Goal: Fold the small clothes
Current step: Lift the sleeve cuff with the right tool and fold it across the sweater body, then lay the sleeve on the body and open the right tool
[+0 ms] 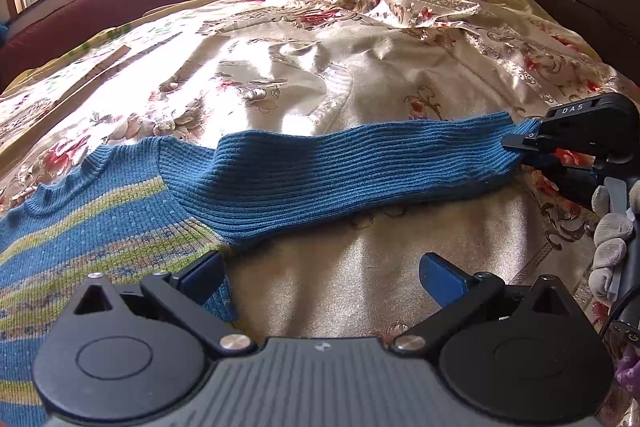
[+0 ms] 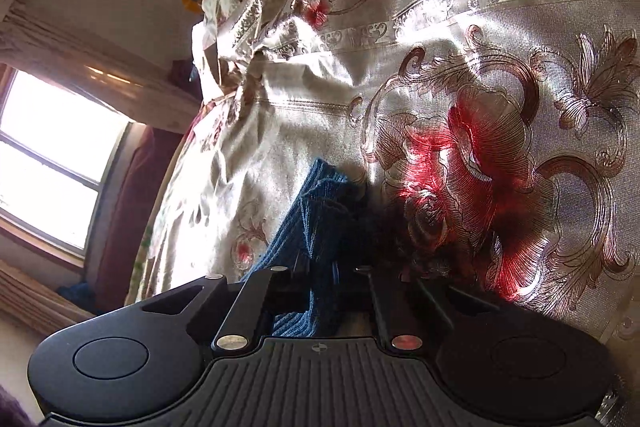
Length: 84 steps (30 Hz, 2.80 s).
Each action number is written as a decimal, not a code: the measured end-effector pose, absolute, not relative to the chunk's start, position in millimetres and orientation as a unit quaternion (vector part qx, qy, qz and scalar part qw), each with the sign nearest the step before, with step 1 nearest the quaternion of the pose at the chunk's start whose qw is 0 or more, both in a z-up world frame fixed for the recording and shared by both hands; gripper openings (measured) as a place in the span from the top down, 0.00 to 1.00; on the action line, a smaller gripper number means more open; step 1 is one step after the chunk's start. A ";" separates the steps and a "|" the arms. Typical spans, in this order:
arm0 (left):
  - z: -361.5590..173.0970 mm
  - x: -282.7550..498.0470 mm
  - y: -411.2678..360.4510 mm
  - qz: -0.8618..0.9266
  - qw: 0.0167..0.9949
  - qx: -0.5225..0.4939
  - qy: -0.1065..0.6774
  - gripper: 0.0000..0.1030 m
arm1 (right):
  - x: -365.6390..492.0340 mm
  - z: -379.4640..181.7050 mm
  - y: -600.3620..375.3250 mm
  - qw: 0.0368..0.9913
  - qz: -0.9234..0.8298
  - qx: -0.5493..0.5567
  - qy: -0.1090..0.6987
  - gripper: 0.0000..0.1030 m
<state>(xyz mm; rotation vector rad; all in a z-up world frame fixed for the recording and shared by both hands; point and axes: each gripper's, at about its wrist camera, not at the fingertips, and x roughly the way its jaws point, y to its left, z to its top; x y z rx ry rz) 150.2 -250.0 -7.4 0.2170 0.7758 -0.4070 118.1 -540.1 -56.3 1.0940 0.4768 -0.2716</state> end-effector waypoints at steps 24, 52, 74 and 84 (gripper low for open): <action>1.0 174.2 -114.4 -0.088 0.936 0.048 0.338 0.00 | 179.0 78.5 -368.8 0.875 0.092 0.419 0.225 0.91; -34.5 150.3 84.2 0.030 0.932 -0.057 0.357 0.00 | 262.6 16.3 -43.8 0.845 0.253 0.190 0.431 0.91; -25.3 163.6 91.6 0.041 0.937 -0.066 0.340 0.00 | 250.1 41.4 -141.5 0.885 0.210 0.138 0.393 0.69; -42.6 204.6 77.0 0.046 0.932 0.011 0.360 0.00 | 245.8 -7.9 -220.7 0.888 0.091 0.083 0.442 0.73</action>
